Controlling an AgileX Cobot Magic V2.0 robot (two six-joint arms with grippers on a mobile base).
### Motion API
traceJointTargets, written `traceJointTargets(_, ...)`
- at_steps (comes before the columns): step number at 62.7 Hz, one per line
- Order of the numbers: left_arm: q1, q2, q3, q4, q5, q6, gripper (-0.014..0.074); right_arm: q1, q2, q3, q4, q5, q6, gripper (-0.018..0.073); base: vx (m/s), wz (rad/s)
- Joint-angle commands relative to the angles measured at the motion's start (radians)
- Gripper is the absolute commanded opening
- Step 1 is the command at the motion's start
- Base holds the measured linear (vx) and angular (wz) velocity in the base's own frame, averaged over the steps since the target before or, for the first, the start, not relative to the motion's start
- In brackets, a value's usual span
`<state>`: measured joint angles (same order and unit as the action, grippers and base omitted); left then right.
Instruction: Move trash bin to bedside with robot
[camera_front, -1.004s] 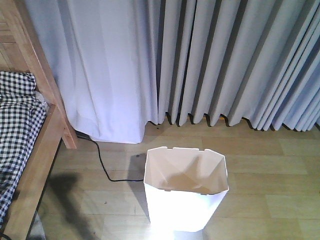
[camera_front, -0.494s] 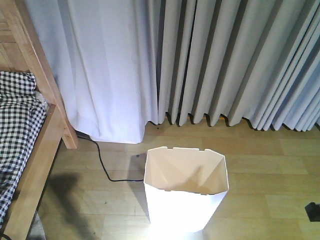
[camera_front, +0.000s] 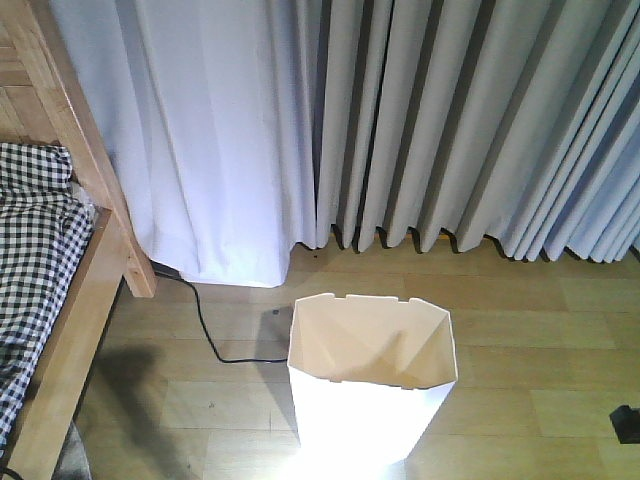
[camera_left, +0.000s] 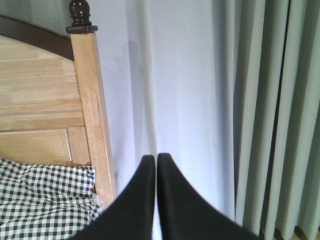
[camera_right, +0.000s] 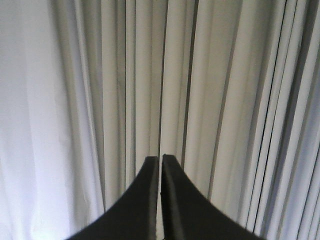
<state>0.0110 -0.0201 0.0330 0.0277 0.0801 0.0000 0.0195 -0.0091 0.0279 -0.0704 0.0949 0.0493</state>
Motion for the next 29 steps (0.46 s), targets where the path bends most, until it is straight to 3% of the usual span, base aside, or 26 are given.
traceJointTargets(1,-0.006,-0.005,0.012,-0.009,-0.074,-0.014,-0.0006,0.0,-0.014,0.002,-0.003,-0.078,-0.001,-0.0008,0.0,0.0)
traceJointTargets(29,-0.006,-0.005,0.012,-0.009,-0.074,-0.014,-0.0006,0.0,-0.014,0.002,-0.003,-0.078,-0.001,-0.0008,0.0,0.0)
